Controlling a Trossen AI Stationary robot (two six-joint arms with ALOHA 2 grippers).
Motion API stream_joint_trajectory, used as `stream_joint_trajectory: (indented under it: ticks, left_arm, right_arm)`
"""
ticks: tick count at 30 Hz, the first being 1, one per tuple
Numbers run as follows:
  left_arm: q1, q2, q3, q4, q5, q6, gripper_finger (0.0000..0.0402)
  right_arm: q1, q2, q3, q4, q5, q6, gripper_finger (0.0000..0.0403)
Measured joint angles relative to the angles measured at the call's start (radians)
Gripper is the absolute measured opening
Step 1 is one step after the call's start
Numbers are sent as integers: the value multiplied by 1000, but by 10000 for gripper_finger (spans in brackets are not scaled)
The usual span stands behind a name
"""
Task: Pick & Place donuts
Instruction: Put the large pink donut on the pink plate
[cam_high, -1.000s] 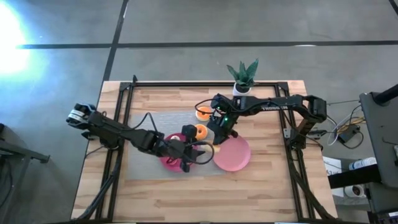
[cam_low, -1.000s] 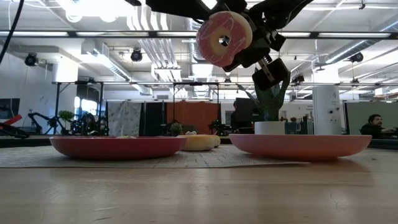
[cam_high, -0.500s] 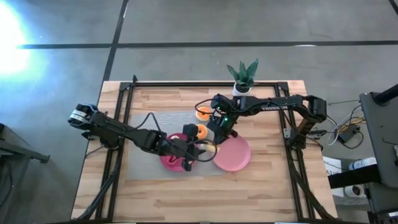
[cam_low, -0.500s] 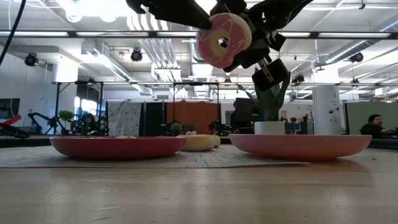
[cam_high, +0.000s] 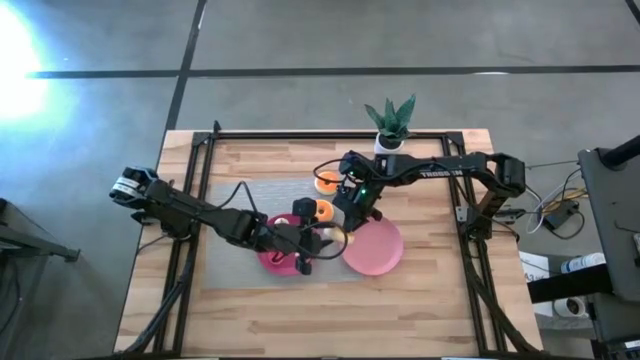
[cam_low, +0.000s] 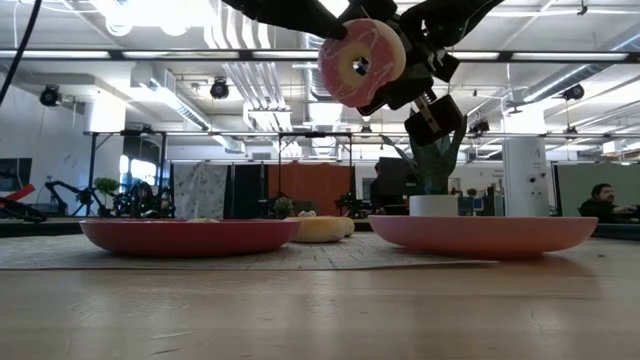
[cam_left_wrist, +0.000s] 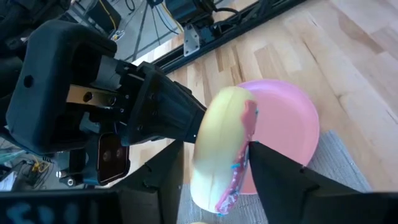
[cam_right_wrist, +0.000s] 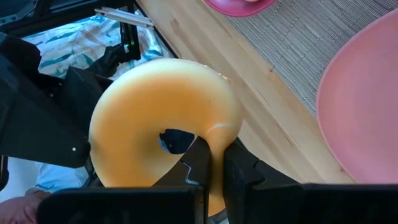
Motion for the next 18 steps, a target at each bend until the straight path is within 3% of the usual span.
stream_joint_trajectory:
  ticks: [7,12,18]
  left_arm:
    - [0,0,0,4,0,0,207]
    - [0,0,0,-1,70,-5,210]
    - [9,14,0,-2,81,0,210]
  right_arm:
    - [0,0,0,0,1,-4,13]
    - [0,0,0,0,1,-5,13]
    - [0,0,0,0,1,-3,13]
